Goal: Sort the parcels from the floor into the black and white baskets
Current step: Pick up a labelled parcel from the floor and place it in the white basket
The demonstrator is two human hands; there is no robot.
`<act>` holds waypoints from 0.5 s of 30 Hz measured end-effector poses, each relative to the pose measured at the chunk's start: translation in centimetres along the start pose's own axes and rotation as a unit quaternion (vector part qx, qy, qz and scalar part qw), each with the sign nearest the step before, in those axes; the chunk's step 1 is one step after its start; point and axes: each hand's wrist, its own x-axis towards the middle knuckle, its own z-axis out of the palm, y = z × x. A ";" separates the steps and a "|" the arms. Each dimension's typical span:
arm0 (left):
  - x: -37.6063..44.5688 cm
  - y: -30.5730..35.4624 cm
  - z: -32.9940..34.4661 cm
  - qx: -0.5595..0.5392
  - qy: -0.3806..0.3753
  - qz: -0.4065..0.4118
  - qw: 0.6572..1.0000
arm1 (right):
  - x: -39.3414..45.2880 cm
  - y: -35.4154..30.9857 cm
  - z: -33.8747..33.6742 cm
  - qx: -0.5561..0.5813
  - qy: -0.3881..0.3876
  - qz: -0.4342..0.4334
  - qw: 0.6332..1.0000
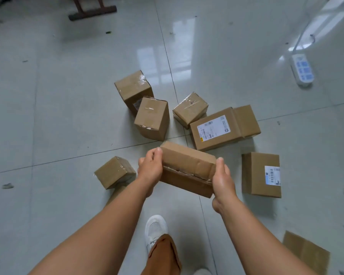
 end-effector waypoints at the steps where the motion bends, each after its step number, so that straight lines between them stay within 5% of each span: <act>1: -1.4 1.2 -0.9 -0.028 0.001 -0.010 1.000 | -1.6 -1.0 -0.5 0.007 -0.005 0.002 1.000; 15: -19.9 12.4 -10.3 -0.217 0.025 0.012 0.976 | -21.6 -14.2 -7.3 0.018 -0.029 -0.107 0.994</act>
